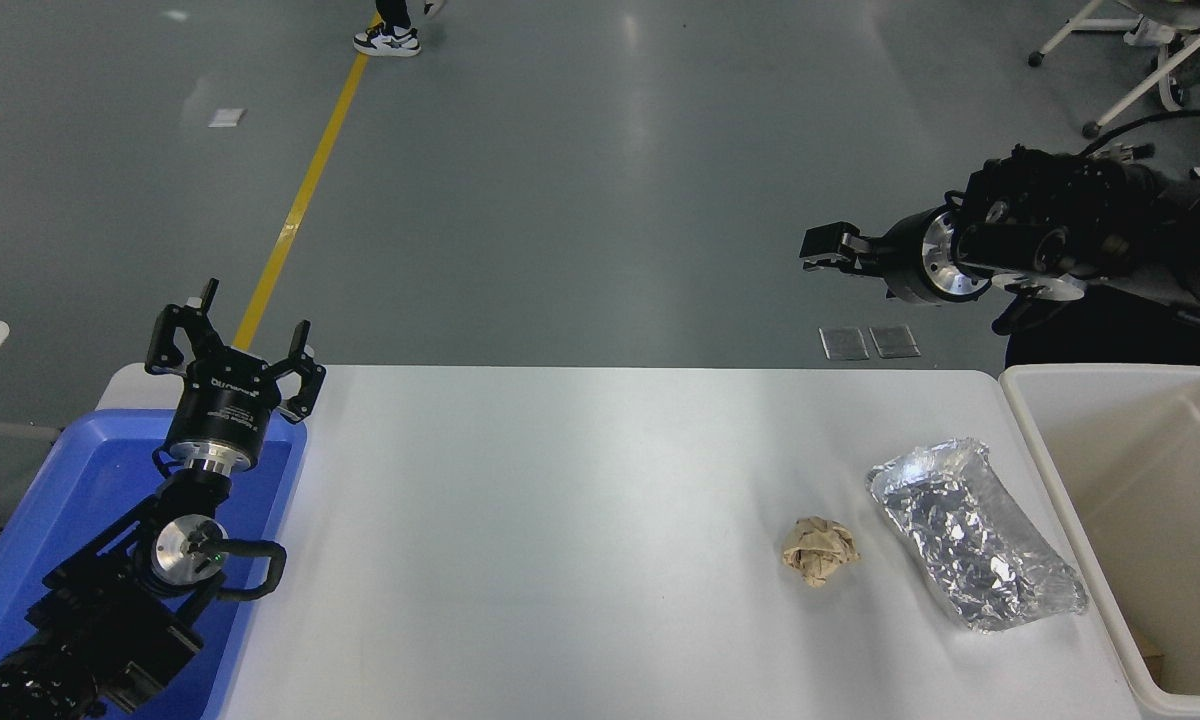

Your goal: Pick up paper cup place in dustbin

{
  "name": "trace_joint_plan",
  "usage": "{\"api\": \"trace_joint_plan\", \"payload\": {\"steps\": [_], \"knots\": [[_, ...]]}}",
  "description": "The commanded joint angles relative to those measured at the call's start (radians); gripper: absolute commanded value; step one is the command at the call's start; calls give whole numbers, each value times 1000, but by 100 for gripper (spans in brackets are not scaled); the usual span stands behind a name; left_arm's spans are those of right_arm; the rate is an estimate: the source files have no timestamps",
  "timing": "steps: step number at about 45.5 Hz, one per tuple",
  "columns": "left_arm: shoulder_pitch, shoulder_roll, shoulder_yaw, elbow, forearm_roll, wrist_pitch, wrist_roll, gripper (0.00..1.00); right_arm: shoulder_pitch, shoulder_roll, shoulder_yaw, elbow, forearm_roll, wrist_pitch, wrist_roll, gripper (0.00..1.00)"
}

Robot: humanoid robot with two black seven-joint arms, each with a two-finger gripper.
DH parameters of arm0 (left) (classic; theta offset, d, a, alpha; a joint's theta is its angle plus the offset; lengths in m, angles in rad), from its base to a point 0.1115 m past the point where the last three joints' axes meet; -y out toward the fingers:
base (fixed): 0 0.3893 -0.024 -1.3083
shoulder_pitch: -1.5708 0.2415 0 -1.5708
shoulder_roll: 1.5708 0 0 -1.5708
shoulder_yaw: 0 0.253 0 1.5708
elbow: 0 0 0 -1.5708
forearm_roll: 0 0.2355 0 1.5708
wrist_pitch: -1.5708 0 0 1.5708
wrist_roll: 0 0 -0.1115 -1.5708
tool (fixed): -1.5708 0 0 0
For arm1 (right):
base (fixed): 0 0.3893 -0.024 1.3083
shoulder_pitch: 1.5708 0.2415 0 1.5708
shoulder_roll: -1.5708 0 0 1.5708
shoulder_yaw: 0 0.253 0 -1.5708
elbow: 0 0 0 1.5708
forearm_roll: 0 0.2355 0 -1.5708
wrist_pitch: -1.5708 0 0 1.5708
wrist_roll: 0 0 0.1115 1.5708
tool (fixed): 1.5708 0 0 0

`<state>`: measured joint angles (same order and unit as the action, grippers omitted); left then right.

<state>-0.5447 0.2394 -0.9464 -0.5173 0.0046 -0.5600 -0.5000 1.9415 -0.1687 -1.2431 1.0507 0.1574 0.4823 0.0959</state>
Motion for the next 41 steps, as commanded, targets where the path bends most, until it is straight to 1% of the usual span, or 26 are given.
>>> {"api": "trace_joint_plan", "payload": {"steps": [1, 7, 12, 22, 35, 41], "knots": [[0, 0, 0, 0, 0, 0, 0, 98, 230, 5, -67, 185, -1, 281, -1, 100], [0, 0, 0, 0, 0, 2, 0, 98, 323, 6, -78, 304, 4, 303, -1, 100], [0, 0, -2, 0, 0, 2, 0, 98, 373, 11, -79, 345, 4, 303, -1, 100], [2, 0, -2, 0, 0, 2, -2, 98, 422, 23, -82, 353, -9, 303, -2, 100], [2, 0, -2, 0, 0, 3, -2, 98, 425, 104, -78, 345, -15, 303, -4, 100], [2, 0, -2, 0, 0, 3, -2, 98, 419, 121, -76, 342, -13, 303, -4, 100]]}}
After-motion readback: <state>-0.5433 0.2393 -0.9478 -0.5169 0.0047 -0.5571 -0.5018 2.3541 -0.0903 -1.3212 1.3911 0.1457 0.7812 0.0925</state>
